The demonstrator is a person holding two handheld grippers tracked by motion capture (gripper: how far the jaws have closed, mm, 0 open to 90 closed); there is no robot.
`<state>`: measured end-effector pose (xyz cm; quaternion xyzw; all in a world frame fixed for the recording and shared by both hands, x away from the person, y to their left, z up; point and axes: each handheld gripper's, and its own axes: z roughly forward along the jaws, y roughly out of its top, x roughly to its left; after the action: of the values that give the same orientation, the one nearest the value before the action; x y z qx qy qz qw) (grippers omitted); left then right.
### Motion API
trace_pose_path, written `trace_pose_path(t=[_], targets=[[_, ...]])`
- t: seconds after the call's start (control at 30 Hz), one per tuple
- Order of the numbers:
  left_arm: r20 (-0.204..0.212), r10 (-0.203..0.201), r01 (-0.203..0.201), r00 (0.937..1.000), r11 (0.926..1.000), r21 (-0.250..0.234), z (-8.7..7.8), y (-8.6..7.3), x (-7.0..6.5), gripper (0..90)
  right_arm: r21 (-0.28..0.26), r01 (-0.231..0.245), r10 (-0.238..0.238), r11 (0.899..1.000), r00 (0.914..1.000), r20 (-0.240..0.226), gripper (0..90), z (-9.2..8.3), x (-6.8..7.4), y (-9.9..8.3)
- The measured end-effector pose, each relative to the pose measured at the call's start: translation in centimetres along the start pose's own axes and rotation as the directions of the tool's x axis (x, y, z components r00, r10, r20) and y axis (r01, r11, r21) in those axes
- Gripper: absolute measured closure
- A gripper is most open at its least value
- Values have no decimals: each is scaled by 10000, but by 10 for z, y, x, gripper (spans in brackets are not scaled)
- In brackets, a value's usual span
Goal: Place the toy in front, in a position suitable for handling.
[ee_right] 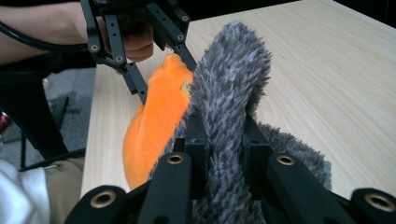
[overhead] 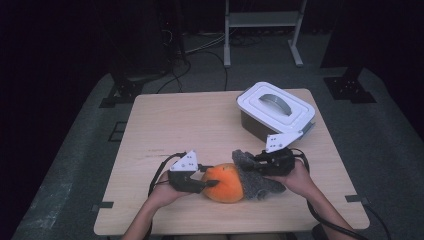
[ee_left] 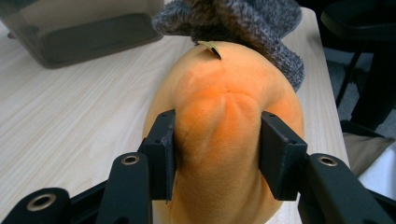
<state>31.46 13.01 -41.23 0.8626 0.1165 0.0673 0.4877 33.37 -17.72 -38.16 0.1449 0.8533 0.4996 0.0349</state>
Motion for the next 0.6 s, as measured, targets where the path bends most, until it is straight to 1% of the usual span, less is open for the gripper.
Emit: trace_pose_path(t=[0.03,0.1,0.13,0.17,0.2,0.23,0.27,0.3,0.37,0.43,0.47,0.5,0.53,0.57,0.6], targets=[[18,-46,46,10000,10000,-3,-1,-2,1,523,97,14,-14,10000,10000,34,765,3,0,1],[-33,-134,134,9999,9999,10,-5,-5,3,524,260,-134,134,9996,9999,-22,765,10,-2,-6],[-33,-134,134,9999,9999,10,-5,-5,3,524,260,-134,134,9996,9999,-22,765,10,-2,-6],[-53,-208,208,9998,9998,5,-7,-8,4,524,455,-445,446,9980,9990,5,765,14,-5,-21],[-53,-208,208,9998,9998,5,-7,-8,4,524,455,-598,600,9972,9982,-12,765,14,-7,-25],[-74,-242,242,9997,9997,-27,-8,-8,5,524,455,-598,600,9972,9982,-12,765,14,-7,-25],[-65,-324,323,9995,9994,-143,-8,-7,6,523,545,-834,832,9950,9965,61,765,13,-9,-33],[-23,-335,334,9994,9993,-195,-8,-5,6,524,621,-814,809,9947,9967,118,765,11,-9,-33],[-67,-306,304,9995,9992,-268,-6,-1,4,525,540,-597,587,9968,9981,203,765,8,-6,-26],[-118,-307,303,9995,9989,-345,-3,3,2,525,244,-283,281,9993,9996,97,765,5,0,-12],[-118,-307,303,9995,9989,-345,-3,3,2,525,164,-47,46,9999,10000,61,764,6,3,-4],[-135,-262,257,9996,9990,-360,-3,5,2,525,164,-47,46,9999,10000,61,764,6,3,-4],[-105,-322,317,9994,9983,-491,-3,6,2,525,190,375,-375,9991,9993,8,762,10,10,8],[-105,-322,317,9994,9983,-491,-3,6,2,525,190,375,-375,9991,9993,8,762,10,10,8],[-157,-368,360,9992,9983,-468,-5,4,4,524,434,605,-611,9972,9981,125,762,15,13,12]])
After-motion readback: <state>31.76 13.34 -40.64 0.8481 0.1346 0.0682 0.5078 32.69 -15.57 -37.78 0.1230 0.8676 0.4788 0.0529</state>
